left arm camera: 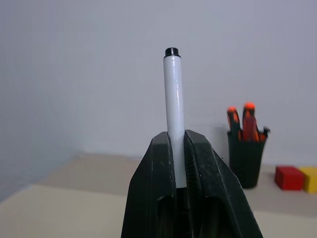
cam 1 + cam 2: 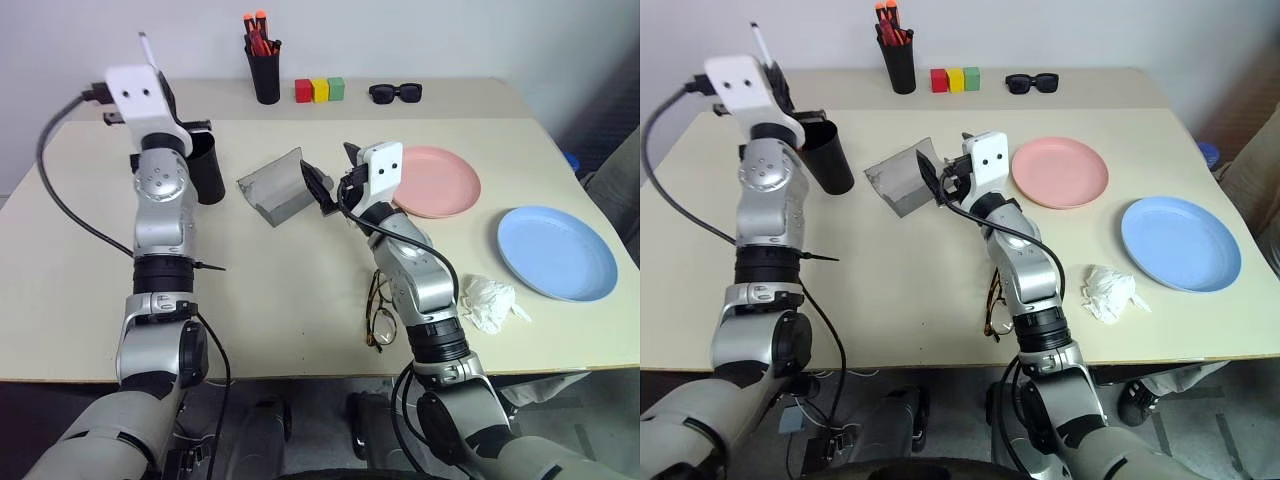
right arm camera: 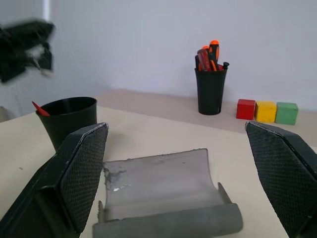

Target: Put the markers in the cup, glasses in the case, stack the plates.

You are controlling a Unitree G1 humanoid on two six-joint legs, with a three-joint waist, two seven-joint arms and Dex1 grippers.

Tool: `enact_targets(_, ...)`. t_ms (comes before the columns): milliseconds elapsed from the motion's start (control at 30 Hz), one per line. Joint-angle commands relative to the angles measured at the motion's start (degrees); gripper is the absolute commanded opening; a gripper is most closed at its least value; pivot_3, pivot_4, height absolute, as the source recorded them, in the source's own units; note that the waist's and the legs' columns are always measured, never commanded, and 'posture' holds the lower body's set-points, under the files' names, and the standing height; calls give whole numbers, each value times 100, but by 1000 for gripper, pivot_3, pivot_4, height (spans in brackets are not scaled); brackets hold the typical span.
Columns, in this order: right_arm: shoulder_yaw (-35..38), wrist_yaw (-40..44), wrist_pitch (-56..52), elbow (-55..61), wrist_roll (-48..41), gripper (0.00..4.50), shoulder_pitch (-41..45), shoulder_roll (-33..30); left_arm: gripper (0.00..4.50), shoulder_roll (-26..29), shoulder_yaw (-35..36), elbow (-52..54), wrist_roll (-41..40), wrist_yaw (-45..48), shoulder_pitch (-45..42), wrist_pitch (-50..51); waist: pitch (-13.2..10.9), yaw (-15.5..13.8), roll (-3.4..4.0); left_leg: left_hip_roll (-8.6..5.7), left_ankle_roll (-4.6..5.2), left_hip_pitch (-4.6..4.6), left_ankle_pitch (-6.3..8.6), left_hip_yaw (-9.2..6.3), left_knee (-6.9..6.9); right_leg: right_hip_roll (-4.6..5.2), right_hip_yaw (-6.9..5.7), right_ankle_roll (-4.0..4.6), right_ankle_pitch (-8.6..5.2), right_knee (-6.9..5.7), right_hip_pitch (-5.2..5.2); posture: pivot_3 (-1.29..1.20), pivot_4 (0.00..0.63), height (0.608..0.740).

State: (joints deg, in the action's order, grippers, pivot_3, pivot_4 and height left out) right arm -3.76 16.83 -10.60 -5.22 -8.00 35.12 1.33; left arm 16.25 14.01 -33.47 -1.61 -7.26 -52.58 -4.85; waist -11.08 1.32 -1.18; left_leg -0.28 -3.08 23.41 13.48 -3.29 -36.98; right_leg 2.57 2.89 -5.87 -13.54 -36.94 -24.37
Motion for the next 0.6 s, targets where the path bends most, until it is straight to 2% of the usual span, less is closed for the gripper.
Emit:
enact_targets(33, -53, -26, 81, 297, 22, 4500, -77, -15, 43, 28, -78, -429, 81, -10, -210, -555, 0, -10, 0, 0, 0, 0, 0, 0, 0, 0, 0, 0, 0, 0, 0, 0, 150, 740)
enact_targets(233, -166, -39, 31, 487, 79, 4500, -250, -47, 43, -12, -169, -946, 79, -61, -219, -895, 0, -19, -1, 0, 1, 2, 0, -1, -2, 1, 0, -1, 0, 0, 0, 0, 150, 740)
enact_targets(600, -228, 34, 21, 436, 65, 4500, -226, -54, 43, -6, -161, -864, 57, -247, -115, -871, 0, -18, -1, 0, 1, 2, 0, -2, -1, 0, -1, -1, 0, -1, 0, 0, 150, 740)
